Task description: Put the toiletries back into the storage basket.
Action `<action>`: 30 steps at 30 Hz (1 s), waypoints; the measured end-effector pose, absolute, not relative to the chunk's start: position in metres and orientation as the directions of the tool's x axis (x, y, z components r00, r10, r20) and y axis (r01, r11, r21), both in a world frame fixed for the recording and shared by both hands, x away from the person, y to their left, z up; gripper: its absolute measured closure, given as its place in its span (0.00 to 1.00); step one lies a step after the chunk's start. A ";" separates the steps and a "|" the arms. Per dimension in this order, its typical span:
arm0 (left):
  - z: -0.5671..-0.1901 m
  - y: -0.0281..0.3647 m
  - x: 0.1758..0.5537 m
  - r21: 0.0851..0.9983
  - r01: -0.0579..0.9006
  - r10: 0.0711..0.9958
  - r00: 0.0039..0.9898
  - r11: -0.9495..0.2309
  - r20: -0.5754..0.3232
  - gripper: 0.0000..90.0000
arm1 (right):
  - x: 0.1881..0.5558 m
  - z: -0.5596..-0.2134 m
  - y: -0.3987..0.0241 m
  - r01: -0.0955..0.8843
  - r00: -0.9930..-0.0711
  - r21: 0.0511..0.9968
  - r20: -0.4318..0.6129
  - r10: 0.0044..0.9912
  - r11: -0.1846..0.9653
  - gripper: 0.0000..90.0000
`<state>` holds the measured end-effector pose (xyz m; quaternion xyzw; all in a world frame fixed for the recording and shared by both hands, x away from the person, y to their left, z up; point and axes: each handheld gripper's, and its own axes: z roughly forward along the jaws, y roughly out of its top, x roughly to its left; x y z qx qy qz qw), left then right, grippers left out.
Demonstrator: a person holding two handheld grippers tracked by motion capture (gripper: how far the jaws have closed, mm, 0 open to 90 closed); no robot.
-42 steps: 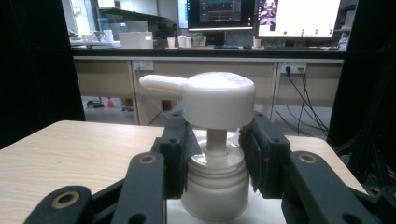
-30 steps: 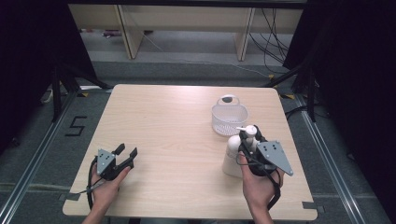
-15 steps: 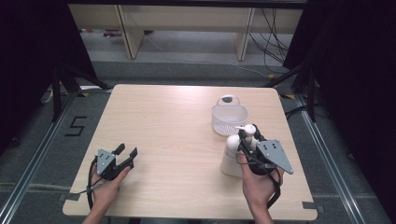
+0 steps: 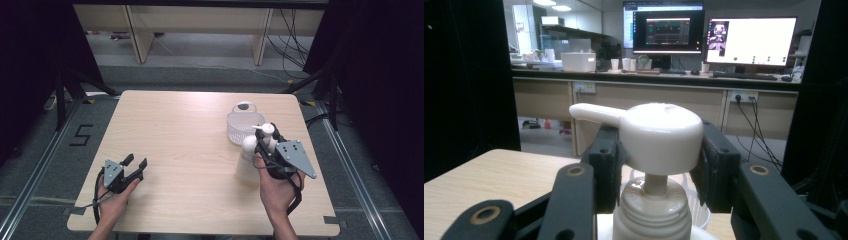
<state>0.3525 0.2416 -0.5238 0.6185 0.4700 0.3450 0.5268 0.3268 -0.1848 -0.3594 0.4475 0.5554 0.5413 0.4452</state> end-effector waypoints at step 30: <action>-0.524 0.242 0.353 0.975 0.222 0.945 0.321 -0.003 -0.070 0.48 | 0.356 -0.327 -0.188 -0.029 -0.196 1.000 -0.012 0.981 0.006 0.67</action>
